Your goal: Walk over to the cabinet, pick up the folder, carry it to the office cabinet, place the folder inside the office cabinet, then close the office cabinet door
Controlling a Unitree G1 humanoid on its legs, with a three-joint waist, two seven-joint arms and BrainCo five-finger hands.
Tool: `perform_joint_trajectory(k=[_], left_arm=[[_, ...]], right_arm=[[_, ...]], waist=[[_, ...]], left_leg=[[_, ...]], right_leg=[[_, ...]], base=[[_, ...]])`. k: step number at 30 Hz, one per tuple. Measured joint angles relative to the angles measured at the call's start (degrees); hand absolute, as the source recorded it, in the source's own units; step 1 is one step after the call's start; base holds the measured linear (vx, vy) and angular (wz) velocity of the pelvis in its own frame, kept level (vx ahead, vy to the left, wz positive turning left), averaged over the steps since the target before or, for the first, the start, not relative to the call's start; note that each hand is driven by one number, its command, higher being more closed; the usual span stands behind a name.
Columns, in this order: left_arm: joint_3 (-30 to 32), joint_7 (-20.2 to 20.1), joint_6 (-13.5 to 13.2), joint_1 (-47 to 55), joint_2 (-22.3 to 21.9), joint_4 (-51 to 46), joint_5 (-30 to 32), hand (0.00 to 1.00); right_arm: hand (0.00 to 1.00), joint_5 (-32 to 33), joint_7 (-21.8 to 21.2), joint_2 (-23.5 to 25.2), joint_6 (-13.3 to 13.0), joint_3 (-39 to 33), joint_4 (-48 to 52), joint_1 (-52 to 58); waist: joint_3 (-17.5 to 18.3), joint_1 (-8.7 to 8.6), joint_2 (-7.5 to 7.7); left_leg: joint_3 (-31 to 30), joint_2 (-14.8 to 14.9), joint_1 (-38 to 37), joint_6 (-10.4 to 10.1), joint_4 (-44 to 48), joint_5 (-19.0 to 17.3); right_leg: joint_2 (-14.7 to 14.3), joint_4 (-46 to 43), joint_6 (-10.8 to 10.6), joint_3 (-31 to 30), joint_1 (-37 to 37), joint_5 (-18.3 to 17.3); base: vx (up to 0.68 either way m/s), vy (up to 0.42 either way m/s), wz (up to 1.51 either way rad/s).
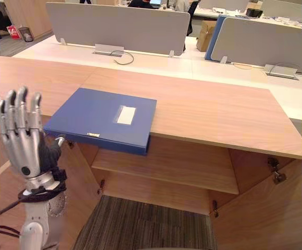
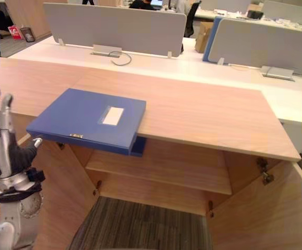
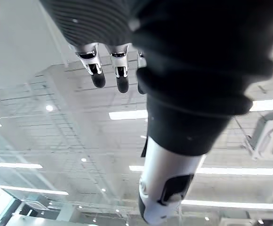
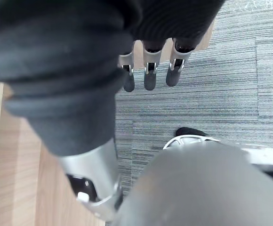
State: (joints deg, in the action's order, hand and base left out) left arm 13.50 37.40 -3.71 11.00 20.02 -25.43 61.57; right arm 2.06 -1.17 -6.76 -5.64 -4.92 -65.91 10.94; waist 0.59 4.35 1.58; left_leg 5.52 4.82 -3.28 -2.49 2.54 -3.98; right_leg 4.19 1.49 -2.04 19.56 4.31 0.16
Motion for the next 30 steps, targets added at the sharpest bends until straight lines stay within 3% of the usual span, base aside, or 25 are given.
perform_joint_trajectory(k=[7,12,22,30], left_arm=[[-0.1,-0.1,-1.2,0.0,6.7,3.6,1.7,0.0],[-1.7,-0.3,-3.4,-0.1,9.8,4.0,2.2,0.0],[-7.1,-2.8,-6.9,-0.2,12.6,8.2,2.0,0.0],[-9.2,-5.0,-8.0,-0.1,12.8,12.3,0.8,0.0]], right_arm=[[0.0,-1.0,0.0,-0.4,-0.2,0.0,0.0,0.0],[0.0,-1.1,-0.1,-0.7,-0.2,0.0,0.0,0.0],[0.0,-1.1,-0.1,-1.0,-0.3,0.0,0.0,-0.1],[0.0,-1.2,-0.1,-1.0,-0.3,0.0,0.2,-0.2]], waist=[[0.1,-0.26,-0.29],[0.1,-0.39,-0.69],[-0.1,-0.79,-1.14],[-0.1,-1.39,-1.16]], left_leg=[[0.4,-0.1,-0.8,0.1,-0.4,0.1],[0.4,-0.4,-0.9,0.2,-1.1,0.3],[0.7,-0.6,-1.5,0.3,-1.6,0.4],[1.2,-0.6,-1.7,0.3,-1.7,0.5]], right_leg=[[0.0,0.1,0.1,-0.7,0.3,0.2],[0.0,1.6,-0.1,-0.7,0.6,0.9],[0.1,2.0,-0.1,-0.7,0.9,1.1],[0.1,2.0,-0.1,-1.0,0.9,1.3]], base=[[-0.03,0.021,-0.05],[0.0,0.0,0.0],[0.0,0.0,0.0],[-0.03,0.013,-0.03]])
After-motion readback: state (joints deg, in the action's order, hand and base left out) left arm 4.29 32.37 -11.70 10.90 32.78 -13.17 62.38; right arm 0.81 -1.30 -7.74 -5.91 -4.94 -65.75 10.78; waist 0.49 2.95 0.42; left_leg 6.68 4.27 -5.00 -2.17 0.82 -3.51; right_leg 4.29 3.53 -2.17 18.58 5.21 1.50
